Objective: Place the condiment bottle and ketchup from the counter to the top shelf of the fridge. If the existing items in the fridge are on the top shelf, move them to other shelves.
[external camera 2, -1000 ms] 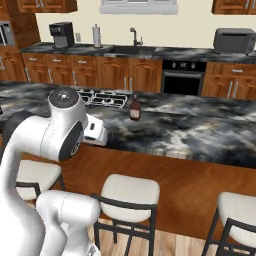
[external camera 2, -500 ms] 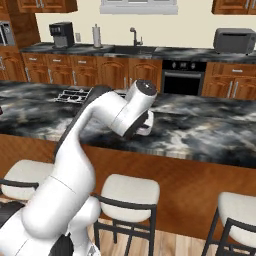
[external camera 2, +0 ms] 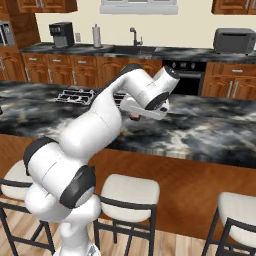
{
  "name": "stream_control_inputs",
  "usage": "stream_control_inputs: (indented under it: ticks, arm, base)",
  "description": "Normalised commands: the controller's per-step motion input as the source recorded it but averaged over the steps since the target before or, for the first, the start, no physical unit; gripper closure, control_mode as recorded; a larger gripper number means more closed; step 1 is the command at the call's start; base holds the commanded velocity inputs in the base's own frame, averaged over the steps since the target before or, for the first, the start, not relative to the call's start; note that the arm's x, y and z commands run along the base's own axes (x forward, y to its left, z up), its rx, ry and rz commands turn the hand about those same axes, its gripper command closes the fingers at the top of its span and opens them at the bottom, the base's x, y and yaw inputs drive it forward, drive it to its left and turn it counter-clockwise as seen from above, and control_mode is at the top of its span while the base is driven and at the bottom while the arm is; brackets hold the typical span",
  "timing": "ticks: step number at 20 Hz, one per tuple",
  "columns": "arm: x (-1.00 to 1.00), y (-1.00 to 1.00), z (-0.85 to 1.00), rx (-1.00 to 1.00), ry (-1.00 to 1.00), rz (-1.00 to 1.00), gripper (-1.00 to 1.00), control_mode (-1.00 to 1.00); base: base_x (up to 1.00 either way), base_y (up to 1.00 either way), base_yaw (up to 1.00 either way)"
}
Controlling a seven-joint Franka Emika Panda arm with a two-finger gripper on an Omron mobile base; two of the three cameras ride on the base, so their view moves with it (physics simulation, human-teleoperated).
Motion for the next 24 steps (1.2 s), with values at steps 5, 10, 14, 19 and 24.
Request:
stream_control_inputs:
  ticks: [5, 10, 14, 19, 24]
  arm:
    - [1.00, 0.61, -0.21, -0.11, 0.00, -0.16, -1.00, -1.00]
    - [0.84, 0.34, -0.14, -0.10, 0.00, -0.18, -1.00, -1.00]
    - [0.59, 0.04, -0.28, -0.11, -0.05, -0.19, -1.00, -1.00]
    - [0.46, 0.28, -0.21, -0.09, -0.04, -0.16, -1.00, -1.00]
    - [0.30, 0.13, -0.20, -0.03, 0.00, -0.14, -1.00, -1.00]
  base:
    - [0.00, 0.00, 0.00]
    - [0.00, 0.00, 0.00]
    - [0.00, 0.00, 0.00]
    - [0.00, 0.00, 0.00]
    - [0.00, 0.00, 0.00]
